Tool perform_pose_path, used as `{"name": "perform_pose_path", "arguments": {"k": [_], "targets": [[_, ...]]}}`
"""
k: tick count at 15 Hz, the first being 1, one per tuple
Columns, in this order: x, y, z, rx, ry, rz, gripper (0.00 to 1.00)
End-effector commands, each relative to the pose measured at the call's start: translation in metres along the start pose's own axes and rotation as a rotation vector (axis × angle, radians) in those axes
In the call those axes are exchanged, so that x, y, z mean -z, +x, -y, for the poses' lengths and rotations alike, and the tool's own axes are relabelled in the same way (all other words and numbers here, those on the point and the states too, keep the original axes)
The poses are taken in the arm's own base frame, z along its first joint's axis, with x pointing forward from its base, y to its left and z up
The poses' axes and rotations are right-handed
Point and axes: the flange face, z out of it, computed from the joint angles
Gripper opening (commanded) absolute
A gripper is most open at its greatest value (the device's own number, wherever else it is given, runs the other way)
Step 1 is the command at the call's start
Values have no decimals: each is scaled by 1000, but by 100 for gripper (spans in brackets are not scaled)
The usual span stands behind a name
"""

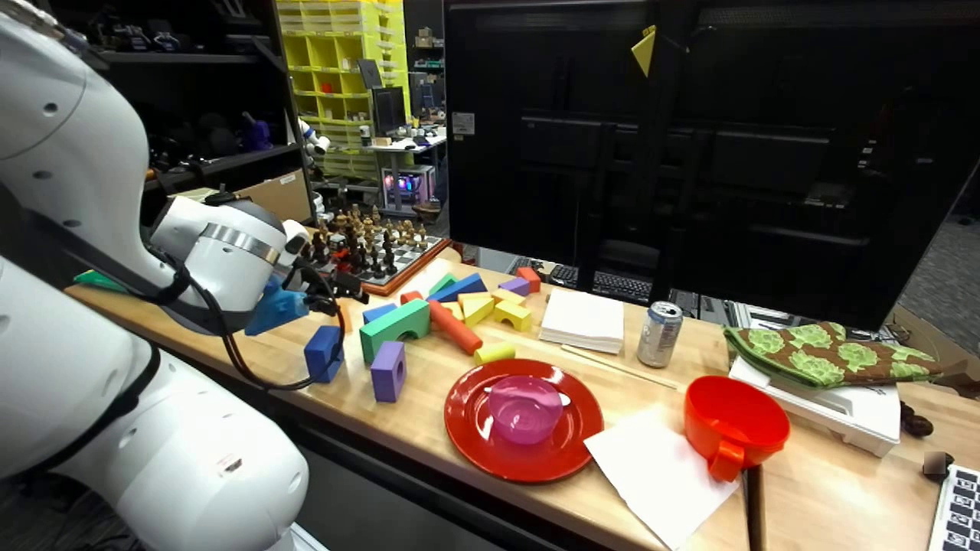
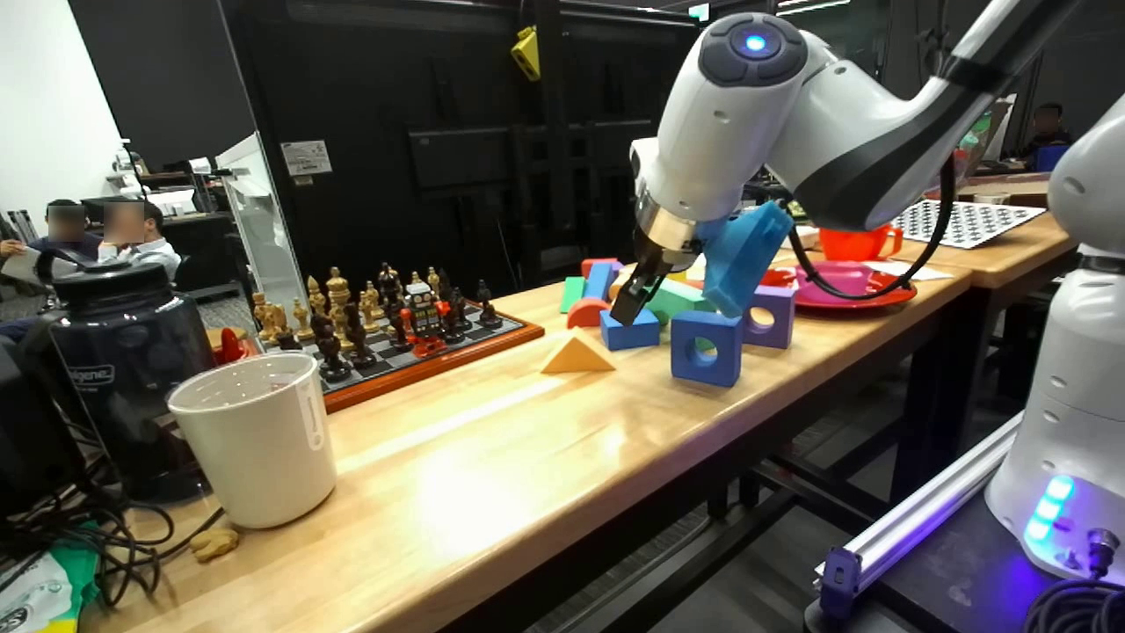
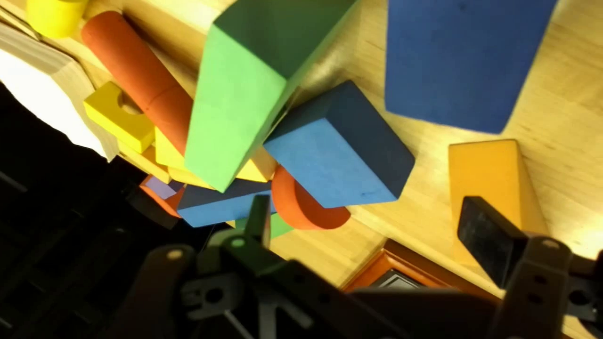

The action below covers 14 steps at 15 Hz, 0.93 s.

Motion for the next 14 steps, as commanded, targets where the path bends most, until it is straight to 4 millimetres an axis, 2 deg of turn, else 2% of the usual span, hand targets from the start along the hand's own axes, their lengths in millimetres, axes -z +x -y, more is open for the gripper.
{"name": "perform_pose_path", "arguments": {"k": [1, 8, 14], "targets": [[8, 3, 5, 37, 35, -11, 100], [28, 4, 25, 58, 156, 33, 100], [67, -2, 49, 58, 259, 110, 100]]}}
